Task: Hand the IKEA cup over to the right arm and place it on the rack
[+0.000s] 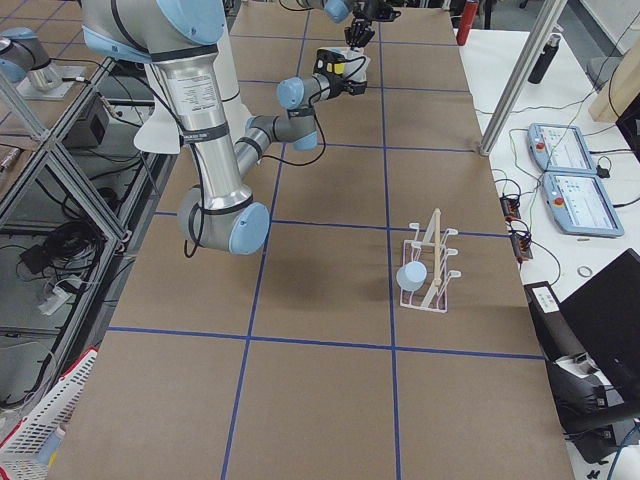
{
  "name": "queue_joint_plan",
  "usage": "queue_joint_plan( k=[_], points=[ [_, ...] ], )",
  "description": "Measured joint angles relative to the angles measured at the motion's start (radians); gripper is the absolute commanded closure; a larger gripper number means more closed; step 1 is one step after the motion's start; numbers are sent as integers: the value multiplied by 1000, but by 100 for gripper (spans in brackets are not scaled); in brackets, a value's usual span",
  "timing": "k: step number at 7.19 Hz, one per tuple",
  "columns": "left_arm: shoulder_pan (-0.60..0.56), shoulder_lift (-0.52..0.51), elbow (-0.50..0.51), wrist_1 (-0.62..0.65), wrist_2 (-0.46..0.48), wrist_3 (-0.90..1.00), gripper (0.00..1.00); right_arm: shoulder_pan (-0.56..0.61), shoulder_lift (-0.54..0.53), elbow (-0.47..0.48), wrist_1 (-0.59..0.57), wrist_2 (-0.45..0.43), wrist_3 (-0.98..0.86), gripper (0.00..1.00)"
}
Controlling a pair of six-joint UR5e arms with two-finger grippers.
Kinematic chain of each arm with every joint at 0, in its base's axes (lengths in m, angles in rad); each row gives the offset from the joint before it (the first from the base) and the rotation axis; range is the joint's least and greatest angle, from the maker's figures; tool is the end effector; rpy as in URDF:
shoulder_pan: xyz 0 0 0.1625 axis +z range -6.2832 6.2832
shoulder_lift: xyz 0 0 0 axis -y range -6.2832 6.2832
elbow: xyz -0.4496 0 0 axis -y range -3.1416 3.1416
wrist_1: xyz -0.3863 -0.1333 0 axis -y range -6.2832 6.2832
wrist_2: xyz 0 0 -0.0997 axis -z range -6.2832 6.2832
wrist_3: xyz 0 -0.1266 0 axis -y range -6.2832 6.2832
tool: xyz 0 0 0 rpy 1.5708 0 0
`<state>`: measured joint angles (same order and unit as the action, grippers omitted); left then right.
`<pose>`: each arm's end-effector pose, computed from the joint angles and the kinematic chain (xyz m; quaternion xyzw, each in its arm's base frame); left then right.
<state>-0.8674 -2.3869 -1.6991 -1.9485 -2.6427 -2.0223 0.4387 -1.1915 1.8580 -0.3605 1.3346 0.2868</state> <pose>0.3953 -0.5003 0.0758 -0.2854 0.5997 -0.1680 0.7285 -0.4354 -0.3843 0.2092 0.6531 -0.4689 -0.1541 0.5743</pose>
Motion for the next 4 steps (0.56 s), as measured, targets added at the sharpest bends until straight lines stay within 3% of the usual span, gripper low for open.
queue_joint_plan(
  k=[1, 4],
  points=[
    [4, 0, 4, -1, 1, 0, 100, 0, 0, 1, 0, 0, 0, 17],
    [7, -1, 7, -1, 1, 0, 100, 0, 0, 1, -1, 0, -1, 30]
  ],
)
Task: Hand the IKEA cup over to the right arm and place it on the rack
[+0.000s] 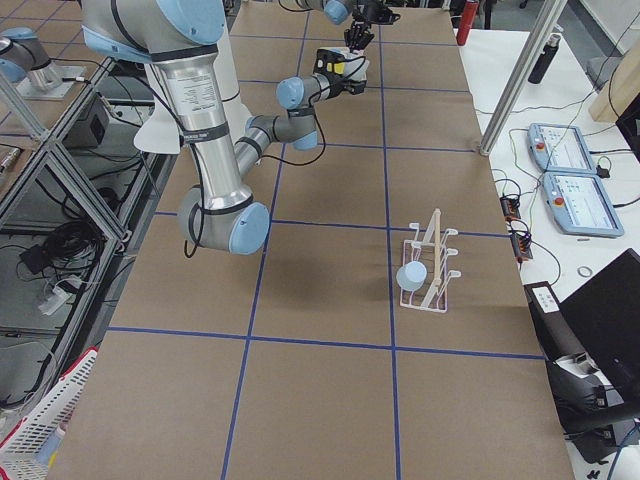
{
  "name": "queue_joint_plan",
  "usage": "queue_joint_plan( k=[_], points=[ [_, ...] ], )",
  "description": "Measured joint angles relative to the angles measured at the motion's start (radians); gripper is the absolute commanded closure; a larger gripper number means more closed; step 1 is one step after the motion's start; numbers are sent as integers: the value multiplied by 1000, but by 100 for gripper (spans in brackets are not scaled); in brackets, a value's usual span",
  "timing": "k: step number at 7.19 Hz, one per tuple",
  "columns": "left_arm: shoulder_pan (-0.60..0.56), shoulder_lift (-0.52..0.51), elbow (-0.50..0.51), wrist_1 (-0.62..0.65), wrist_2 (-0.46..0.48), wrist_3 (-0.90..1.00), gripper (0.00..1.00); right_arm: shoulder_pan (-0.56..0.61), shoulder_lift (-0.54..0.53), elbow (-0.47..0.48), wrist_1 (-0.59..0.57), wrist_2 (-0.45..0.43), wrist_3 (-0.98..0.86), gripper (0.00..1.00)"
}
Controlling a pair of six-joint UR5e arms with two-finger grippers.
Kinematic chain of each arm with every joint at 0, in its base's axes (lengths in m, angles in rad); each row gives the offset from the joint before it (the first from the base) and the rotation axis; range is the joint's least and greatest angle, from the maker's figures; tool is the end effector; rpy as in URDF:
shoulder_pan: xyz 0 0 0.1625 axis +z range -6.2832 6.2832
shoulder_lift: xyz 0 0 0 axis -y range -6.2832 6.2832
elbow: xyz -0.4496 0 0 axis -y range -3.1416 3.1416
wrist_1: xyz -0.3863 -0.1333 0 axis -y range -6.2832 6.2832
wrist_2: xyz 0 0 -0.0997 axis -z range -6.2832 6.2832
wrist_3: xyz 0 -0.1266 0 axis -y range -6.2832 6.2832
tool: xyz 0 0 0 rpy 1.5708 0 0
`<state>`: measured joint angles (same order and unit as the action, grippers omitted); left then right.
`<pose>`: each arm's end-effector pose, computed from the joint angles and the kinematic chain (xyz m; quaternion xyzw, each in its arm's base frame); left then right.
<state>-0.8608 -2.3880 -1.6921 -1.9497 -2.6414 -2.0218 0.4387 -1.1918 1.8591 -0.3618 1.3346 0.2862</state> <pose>0.4003 -0.4998 0.0772 -0.2878 0.5975 -0.1674 0.7295 -0.4352 -0.3842 0.2090 0.6531 -0.4686 -0.1544 0.5744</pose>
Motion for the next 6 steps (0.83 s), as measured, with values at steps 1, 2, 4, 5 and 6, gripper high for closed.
queue_joint_plan(
  k=[1, 2, 4, 5, 6],
  points=[
    [0, 0, 0, 0, 0, 0, 100, 0, 0, 0, 0, 1, 1, 72],
    [0, 0, 0, 0, 0, 0, 100, -1, -1, 1, 1, 1, 5, 83],
    [-1, -1, 0, 0, 0, 2, 25, -2, -2, 1, 3, 1, 17, 83],
    [-1, 0, 0, -9, 0, 6, 0, -2, -3, 1, 3, 1, 18, 83],
    [-1, 0, 0, -27, 0, 10, 0, -3, -3, 1, 3, 1, 19, 83]
  ],
)
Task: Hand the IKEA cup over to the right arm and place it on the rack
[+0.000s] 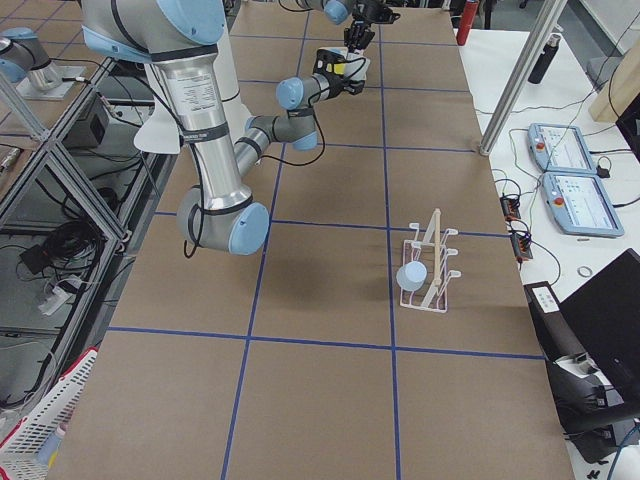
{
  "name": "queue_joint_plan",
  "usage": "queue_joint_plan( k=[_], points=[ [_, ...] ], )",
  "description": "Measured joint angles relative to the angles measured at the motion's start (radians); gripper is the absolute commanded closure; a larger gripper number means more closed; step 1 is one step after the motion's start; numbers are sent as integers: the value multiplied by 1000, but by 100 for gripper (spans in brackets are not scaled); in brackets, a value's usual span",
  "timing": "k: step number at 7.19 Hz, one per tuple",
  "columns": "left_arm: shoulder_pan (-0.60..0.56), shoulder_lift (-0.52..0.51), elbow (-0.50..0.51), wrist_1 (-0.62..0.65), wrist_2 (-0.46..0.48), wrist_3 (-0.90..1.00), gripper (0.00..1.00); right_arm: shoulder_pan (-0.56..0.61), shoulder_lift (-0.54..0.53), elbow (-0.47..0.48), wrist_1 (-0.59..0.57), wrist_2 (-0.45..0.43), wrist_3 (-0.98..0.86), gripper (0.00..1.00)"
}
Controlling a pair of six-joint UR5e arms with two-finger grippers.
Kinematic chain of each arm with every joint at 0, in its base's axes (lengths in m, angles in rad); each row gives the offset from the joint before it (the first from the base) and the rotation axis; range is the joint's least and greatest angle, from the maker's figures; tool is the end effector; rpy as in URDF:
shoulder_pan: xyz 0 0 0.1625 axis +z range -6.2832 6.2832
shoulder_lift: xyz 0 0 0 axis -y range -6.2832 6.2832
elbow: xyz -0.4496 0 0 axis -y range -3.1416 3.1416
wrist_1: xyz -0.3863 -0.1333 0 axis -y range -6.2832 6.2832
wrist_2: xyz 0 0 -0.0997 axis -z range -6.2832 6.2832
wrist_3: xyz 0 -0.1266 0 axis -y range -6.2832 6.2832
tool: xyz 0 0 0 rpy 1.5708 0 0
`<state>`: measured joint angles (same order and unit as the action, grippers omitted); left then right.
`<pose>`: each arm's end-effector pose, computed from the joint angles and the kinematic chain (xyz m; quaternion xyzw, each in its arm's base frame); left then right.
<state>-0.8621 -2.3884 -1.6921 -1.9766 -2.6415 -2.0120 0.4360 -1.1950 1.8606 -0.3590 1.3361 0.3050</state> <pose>0.3982 -0.4986 0.0747 -0.2784 0.6072 -0.1555 0.7277 -0.4354 -0.3824 0.2100 0.6480 -0.4763 -0.1501 0.5751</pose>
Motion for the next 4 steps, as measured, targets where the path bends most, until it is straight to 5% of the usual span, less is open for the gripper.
queue_joint_plan(
  k=[4],
  points=[
    [-57, 1, -3, -26, -4, 6, 0, 2, -11, 0, -11, 0, 0, 84]
  ],
)
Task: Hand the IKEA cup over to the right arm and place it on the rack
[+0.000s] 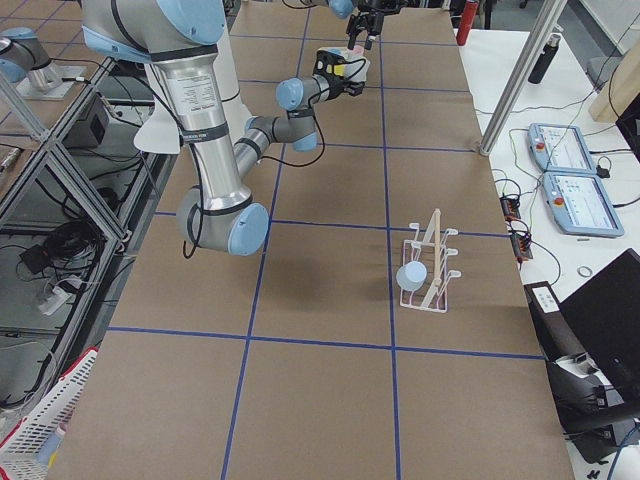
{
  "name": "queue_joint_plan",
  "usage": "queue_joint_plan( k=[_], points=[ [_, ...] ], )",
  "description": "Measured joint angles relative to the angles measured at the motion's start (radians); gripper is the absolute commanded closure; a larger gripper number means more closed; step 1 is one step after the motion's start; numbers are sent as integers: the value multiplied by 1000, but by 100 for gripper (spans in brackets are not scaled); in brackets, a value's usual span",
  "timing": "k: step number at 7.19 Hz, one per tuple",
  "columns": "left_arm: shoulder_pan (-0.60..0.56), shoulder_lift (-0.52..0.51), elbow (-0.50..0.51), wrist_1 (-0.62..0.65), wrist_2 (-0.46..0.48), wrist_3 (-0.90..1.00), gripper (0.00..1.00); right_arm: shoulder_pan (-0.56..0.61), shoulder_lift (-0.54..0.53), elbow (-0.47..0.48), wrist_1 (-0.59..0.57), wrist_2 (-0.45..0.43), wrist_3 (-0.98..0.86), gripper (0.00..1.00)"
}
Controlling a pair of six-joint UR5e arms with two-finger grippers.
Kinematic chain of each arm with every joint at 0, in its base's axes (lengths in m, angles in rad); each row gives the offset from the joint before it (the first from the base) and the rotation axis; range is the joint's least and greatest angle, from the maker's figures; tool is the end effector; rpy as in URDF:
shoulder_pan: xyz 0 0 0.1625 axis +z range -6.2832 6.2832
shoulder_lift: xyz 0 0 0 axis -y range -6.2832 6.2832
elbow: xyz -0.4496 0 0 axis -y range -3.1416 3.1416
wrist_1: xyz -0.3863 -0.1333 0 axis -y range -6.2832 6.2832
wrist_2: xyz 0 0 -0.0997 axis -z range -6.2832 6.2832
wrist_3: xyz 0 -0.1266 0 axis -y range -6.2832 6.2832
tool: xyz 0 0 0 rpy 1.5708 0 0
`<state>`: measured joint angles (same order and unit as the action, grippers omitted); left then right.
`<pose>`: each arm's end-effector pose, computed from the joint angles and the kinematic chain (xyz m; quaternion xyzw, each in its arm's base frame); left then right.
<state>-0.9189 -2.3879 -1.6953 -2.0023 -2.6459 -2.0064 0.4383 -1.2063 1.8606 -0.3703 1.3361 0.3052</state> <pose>0.3671 -0.5171 0.0719 -0.2542 0.6234 -0.1634 0.7211 -0.4353 -0.3838 0.2173 0.6442 -0.4704 -0.1537 0.5832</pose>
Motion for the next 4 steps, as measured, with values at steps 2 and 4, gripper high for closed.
queue_joint_plan(
  k=[2, 4],
  points=[
    [-17, 9, 1, 5, 16, 13, 0, 13, -19, 2, -76, 0, 0, 84],
    [-30, 46, 2, 16, 81, 69, 0, 53, -37, 4, -239, -1, -2, 86]
  ],
)
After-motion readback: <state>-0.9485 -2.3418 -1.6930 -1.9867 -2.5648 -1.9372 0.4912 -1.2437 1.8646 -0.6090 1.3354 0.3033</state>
